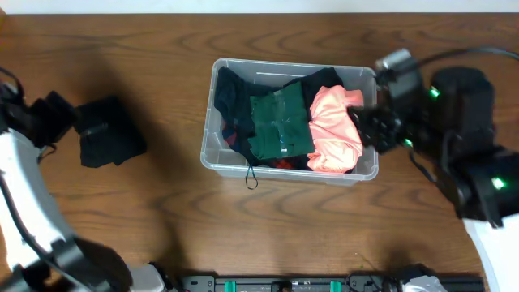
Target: Pack container
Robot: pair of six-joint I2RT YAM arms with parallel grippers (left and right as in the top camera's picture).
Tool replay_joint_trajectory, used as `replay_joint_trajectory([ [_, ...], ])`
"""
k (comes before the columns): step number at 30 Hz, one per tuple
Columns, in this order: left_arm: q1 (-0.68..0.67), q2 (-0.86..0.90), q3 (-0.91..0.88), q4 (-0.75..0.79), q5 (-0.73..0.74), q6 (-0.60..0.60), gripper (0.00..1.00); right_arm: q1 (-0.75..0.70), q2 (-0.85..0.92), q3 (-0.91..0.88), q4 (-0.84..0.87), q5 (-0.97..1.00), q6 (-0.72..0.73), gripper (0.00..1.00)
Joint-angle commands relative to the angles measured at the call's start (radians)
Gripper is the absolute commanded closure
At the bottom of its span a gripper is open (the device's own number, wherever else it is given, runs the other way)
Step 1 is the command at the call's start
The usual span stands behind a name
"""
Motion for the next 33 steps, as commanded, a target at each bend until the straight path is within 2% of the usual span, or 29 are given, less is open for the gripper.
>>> replay_joint_trajectory([
  [1,0.032,0.144,-0.007,0.044,0.08,0.097,0.02,-0.026,0.006,-0.008,-0.067,0.035,0.011,0.3],
  [8,0.04,0.422,0.016,0.143,0.271,0.205,0.02,-0.028,0.011,-0.008,-0.146,0.124,0.011,0.3],
  [15,0.038,0.563,0.018,0.157,0.358,0.223,0.02,-0.028,0.011,-0.008,-0.141,0.124,0.011,0.33],
  [16,0.038,0.567,0.018,0.155,0.383,0.223,0.09,-0.028,0.011,-0.008,-0.141,0.124,0.011,0.34],
  [17,0.038,0.567,0.018,0.155,0.415,0.223,0.26,-0.028,0.011,-0.008,-0.141,0.124,0.011,0.36],
  [18,0.038,0.562,0.019,0.154,0.462,0.223,0.6,-0.028,0.011,-0.008,-0.141,0.124,0.011,0.36],
  [20,0.038,0.548,0.022,0.149,0.549,0.223,0.88,-0.028,0.011,-0.008,-0.141,0.125,0.011,0.37],
  [21,0.038,0.537,0.024,0.142,0.588,0.223,0.93,-0.028,0.011,-0.008,-0.141,0.129,0.011,0.37],
  [26,0.033,0.416,0.026,0.101,0.716,0.223,0.94,-0.028,0.011,-0.008,-0.142,0.189,0.011,0.37],
  [33,-0.086,0.086,0.026,0.043,0.718,0.188,0.94,-0.028,0.014,-0.009,-0.141,0.192,0.011,0.37],
])
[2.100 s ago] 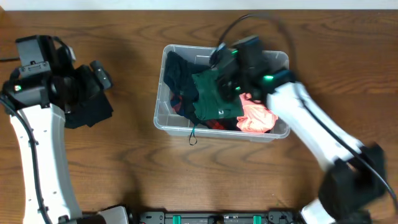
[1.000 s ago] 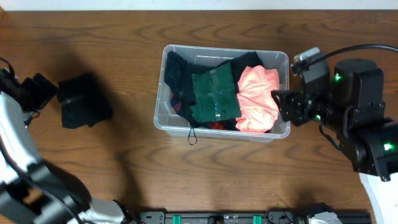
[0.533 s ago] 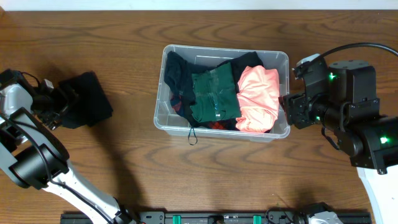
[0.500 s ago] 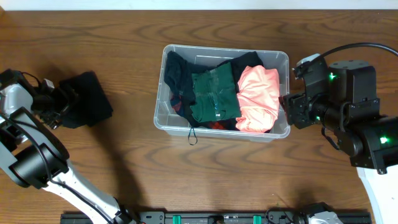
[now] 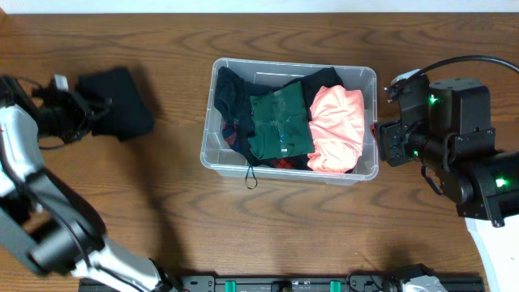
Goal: Pack container
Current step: 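Grasp the black garment on the left with the left gripper, then place the black garment into the bin's left side and tuck it in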
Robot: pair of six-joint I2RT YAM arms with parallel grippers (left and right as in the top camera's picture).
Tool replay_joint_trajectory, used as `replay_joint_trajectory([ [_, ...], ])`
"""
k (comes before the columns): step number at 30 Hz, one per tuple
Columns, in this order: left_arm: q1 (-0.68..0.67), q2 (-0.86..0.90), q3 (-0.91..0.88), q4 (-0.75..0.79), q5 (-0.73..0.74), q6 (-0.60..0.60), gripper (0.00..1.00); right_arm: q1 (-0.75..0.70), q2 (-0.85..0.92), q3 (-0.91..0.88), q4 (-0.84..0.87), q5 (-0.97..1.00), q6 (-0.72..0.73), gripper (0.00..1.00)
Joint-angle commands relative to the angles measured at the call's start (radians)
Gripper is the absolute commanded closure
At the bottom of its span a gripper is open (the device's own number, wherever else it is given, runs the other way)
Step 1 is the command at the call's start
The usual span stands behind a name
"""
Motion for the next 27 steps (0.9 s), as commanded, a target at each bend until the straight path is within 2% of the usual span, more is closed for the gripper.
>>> replay_joint_trajectory([
  [1,-0.108,-0.213,0.012,-0.023,0.077,-0.011,0.94,-0.008,0.004,-0.004,-0.001,0.019,0.008,0.38],
  [5,-0.286,-0.379,0.012,-0.051,0.063,-0.01,0.94,-0.008,0.005,-0.004,-0.002,0.018,0.008,0.39],
  [7,-0.391,-0.429,0.012,-0.069,0.011,-0.01,0.94,-0.008,0.005,-0.004,-0.005,0.018,0.009,0.4],
  [11,-0.583,-0.449,0.011,-0.136,-0.175,0.031,0.94,-0.008,0.005,-0.004,-0.011,0.018,0.012,0.41],
  [14,-0.689,-0.409,0.011,-0.234,-0.244,0.122,0.94,-0.008,0.005,-0.004,-0.021,0.018,0.012,0.41],
  [18,-0.757,-0.332,0.011,-0.299,-0.28,0.207,0.94,-0.008,0.005,-0.004,-0.032,0.018,0.012,0.43],
  [27,-0.767,-0.207,0.011,-0.212,-0.279,0.209,0.94,-0.008,0.005,-0.004,-0.047,0.018,0.012,0.45],
])
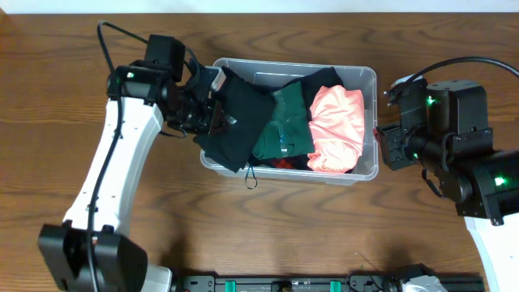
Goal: Pack container
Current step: 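Place the black garment into the bin's left side and tuck it in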
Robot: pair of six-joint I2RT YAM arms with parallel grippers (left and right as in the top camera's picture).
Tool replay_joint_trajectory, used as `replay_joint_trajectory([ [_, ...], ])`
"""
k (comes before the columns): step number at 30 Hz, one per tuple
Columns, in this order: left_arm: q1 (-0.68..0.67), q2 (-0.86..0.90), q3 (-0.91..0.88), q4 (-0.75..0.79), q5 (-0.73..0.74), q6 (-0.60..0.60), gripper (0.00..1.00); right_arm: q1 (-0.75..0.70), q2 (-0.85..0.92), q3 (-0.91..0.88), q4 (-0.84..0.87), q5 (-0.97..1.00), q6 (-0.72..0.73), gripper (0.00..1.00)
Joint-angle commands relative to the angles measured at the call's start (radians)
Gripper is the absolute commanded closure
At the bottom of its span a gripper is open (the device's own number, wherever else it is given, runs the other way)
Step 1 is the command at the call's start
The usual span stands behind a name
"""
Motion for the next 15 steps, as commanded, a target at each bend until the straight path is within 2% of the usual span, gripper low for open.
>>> replay_joint_trajectory([
  [1,0.0,0.021,0.006,0.019,-0.005,0.023,0.94,-0.008,0.001,-0.003,-0.004,0.006,0.011,0.45],
  [4,0.0,0.038,0.006,0.039,-0.005,-0.023,0.94,-0.008,0.001,-0.003,-0.003,0.006,0.011,0.45],
  [8,0.0,0.071,-0.011,0.047,-0.005,-0.181,0.92,-0.008,0.001,-0.003,-0.003,0.006,0.011,0.45],
  [10,0.0,0.086,-0.025,0.032,-0.005,-0.211,0.73,-0.008,0.001,-0.003,-0.004,0.006,0.011,0.45],
  [12,0.0,0.098,-0.032,0.012,-0.005,-0.214,0.26,-0.008,0.001,-0.003,-0.007,0.006,0.011,0.45],
  [13,0.0,0.101,-0.032,0.003,-0.005,-0.213,0.16,-0.008,0.001,-0.003,-0.008,0.007,0.011,0.45],
  [15,0.0,0.098,-0.032,0.003,-0.005,-0.212,0.07,-0.008,0.001,-0.003,-0.008,0.007,0.011,0.45],
])
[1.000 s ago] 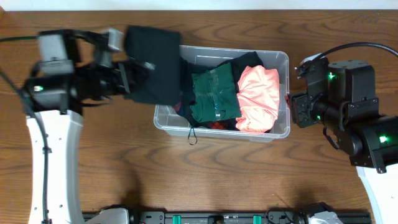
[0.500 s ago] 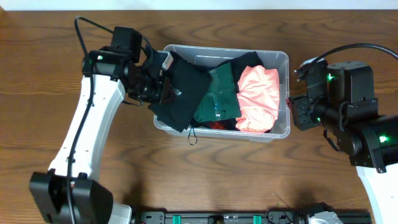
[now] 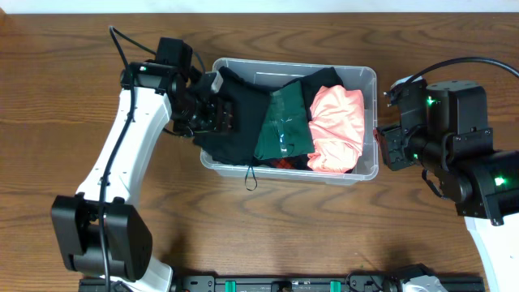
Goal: Pack container
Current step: 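Place the black garment into the bin's left side and tuck it in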
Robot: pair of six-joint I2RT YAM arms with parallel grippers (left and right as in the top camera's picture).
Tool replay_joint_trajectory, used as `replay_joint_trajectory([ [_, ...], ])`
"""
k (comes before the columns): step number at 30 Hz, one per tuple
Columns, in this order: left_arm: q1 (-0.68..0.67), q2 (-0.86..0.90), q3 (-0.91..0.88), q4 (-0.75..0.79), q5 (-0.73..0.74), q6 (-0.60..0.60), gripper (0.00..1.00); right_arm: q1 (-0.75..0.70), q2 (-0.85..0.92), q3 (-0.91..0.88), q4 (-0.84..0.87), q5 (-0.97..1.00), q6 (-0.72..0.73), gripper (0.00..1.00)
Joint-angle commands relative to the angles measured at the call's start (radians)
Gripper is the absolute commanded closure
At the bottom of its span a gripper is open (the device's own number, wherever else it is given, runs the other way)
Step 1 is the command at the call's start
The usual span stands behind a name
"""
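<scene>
A clear plastic bin [image 3: 285,64] sits mid-table in the overhead view. A green garment [image 3: 284,122] lies in its middle, a pink one [image 3: 336,130] at its right, and dark clothes lie beneath. A black garment [image 3: 242,123] is draped over the bin's left part, its edge hanging on the left wall. My left gripper [image 3: 220,115] is at that wall, shut on the black garment. My right gripper [image 3: 382,144] hangs just outside the bin's right wall; its fingers are hidden under the wrist.
A black cord loop [image 3: 250,177] hangs over the bin's front wall. The wooden table [image 3: 268,227] spreads around the bin. A black rail [image 3: 284,284] runs along the near edge.
The left gripper has shifted slightly up and right along the bin's left wall. The black garment now lies further inside the bin, with less hanging over the front. The right arm has not moved.
The black garment first lay on the table at far left, with my left gripper beside it and my right gripper at the bin's right rim. Then the left gripper held it there and the right had withdrawn. Later it hung over the bin's left wall, now further in.
</scene>
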Motion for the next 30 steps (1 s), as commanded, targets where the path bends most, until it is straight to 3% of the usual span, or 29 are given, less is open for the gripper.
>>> replay_joint_trajectory([
  [1,0.0,0.001,-0.008,-0.008,-0.007,-0.035,0.03,-0.008,0.001,-0.003,-0.003,0.007,0.011,0.45],
  [7,0.0,-0.068,0.036,-0.004,-0.105,-0.037,0.02,-0.008,0.001,-0.003,-0.005,0.006,0.011,0.45],
  [14,-0.014,-0.201,0.047,0.14,-0.372,-0.095,0.02,-0.008,0.002,-0.003,-0.004,0.006,0.011,0.45],
  [22,-0.126,-0.18,0.046,0.24,-0.386,-0.016,0.01,-0.008,0.018,-0.003,-0.004,0.006,0.012,0.45],
  [23,-0.138,-0.17,0.045,0.238,-0.386,-0.016,0.03,-0.008,0.018,-0.003,-0.004,0.005,0.012,0.45],
  [26,-0.168,-0.111,0.025,0.24,-0.386,-0.017,0.32,-0.008,0.02,-0.004,-0.004,0.006,0.011,0.45],
  [30,-0.169,-0.006,0.008,0.238,-0.381,-0.079,0.37,-0.008,0.02,-0.004,-0.005,0.006,0.011,0.45],
])
